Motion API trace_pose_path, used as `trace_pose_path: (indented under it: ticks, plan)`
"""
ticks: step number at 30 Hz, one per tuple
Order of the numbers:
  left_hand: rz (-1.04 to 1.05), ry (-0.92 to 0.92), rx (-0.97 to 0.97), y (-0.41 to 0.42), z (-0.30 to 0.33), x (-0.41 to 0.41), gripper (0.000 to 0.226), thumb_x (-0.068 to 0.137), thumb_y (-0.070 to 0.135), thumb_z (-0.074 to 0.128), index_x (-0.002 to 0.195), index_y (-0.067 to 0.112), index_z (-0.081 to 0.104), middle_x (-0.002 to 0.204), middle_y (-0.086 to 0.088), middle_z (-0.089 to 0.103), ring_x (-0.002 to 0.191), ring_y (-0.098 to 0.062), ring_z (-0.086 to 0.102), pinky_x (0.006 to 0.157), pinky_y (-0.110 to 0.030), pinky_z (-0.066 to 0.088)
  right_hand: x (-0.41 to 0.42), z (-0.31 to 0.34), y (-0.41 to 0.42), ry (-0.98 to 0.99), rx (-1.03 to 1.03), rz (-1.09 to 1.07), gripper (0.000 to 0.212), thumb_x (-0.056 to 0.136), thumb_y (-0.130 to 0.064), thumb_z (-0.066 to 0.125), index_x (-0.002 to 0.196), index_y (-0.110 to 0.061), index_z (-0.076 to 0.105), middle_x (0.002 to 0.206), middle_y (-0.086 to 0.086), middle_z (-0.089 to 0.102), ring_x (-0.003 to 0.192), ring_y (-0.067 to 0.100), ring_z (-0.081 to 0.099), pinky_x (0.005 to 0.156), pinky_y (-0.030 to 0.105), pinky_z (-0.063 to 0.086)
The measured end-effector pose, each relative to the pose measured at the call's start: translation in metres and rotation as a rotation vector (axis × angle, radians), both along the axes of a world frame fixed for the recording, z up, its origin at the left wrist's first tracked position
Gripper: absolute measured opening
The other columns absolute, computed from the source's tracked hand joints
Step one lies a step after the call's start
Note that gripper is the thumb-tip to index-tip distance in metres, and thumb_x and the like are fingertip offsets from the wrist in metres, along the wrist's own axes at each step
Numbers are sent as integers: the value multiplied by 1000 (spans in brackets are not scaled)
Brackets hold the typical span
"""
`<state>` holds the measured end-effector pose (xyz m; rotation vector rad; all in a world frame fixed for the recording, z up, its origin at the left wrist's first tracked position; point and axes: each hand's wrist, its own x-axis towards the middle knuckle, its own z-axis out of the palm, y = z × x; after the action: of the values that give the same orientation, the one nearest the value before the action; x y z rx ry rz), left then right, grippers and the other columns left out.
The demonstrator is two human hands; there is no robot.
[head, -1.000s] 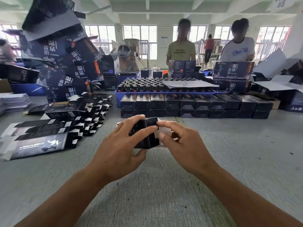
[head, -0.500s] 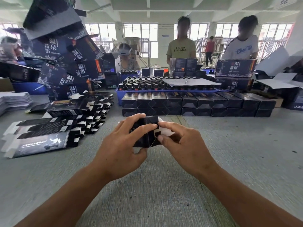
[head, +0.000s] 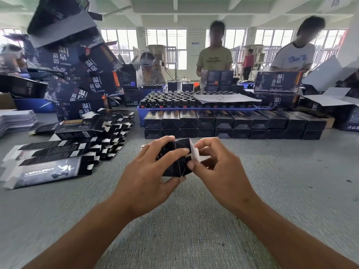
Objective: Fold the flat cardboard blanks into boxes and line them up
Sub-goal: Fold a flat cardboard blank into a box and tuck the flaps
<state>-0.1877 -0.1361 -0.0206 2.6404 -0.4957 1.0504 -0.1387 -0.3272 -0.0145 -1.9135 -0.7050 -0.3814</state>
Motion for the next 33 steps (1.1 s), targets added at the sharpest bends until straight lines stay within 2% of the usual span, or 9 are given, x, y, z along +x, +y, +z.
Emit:
trace_pose_path:
  ticks: [4, 8, 11, 15, 17, 21, 24, 29, 33]
  plan:
    - [21, 15, -85, 0, 1, 0, 93, 78, 42, 78, 154, 35, 26, 151, 10, 39, 132, -17, 47, 97, -39, 52, -1, 0, 1, 4, -21, 91, 47, 92, -12, 68, 131, -36, 61, 119, -21, 66, 98, -5, 65, 75, 13, 55]
    - [47, 43, -94, -3, 1, -1, 100, 78, 45, 78, 157, 33, 19, 151, 11, 40, 133, -13, 42, 100, -36, 48, 1, 0, 1, 25, 60, 75, 29, 97, -20, 63, 122, -35, 68, 106, -23, 70, 89, -3, 67, 71, 8, 49]
    - [41, 53, -80, -6, 1, -1, 99, 78, 46, 78, 157, 31, 19, 151, 12, 39, 133, -11, 42, 100, -34, 48, 3, 1, 1, 81, 86, 40, 28, 93, -30, 70, 116, -43, 61, 97, -19, 71, 83, -2, 69, 66, 11, 51]
    - [42, 55, -73, -7, 1, -1, 96, 77, 47, 77, 156, 25, 27, 151, 10, 40, 134, -13, 42, 101, -30, 42, 5, 1, 1, 159, 113, 74, 29, 92, -26, 71, 121, -28, 67, 97, -16, 73, 88, -4, 69, 72, 12, 54]
    - [43, 60, -61, -7, 1, -1, 94, 75, 46, 77, 154, 23, 31, 150, 9, 41, 134, -15, 44, 101, -30, 42, 5, 0, 1, 184, 131, 106, 25, 92, -20, 71, 117, -24, 70, 94, -17, 73, 89, -6, 68, 73, 10, 52]
    - [29, 49, -56, -7, 1, -2, 92, 72, 44, 82, 150, 23, 38, 147, 10, 43, 131, -15, 46, 98, -28, 43, 4, 1, 1, 174, 128, 90, 17, 90, -18, 73, 104, -28, 73, 87, -16, 75, 84, -6, 69, 70, 7, 50]
    - [23, 47, -53, -9, 2, -2, 90, 72, 46, 80, 149, 24, 38, 147, 12, 41, 131, -10, 43, 98, -20, 36, 2, 2, 1, 131, 133, 60, 18, 89, -18, 74, 94, -34, 71, 84, -17, 75, 82, -4, 70, 72, 8, 51]
    - [11, 48, -57, -12, 1, -3, 92, 73, 46, 82, 150, 25, 35, 146, 14, 39, 131, -10, 43, 98, -21, 36, 1, 2, 2, 57, 91, -32, 11, 89, -21, 74, 100, -25, 74, 83, -13, 75, 80, -1, 71, 72, 13, 55]
    - [16, 51, -72, -11, 0, -3, 93, 73, 44, 83, 150, 27, 33, 146, 18, 36, 132, -7, 40, 96, -12, 28, 1, 2, 1, 45, 56, -42, 16, 89, -26, 73, 105, -25, 74, 87, -15, 74, 83, -3, 70, 74, 13, 55]
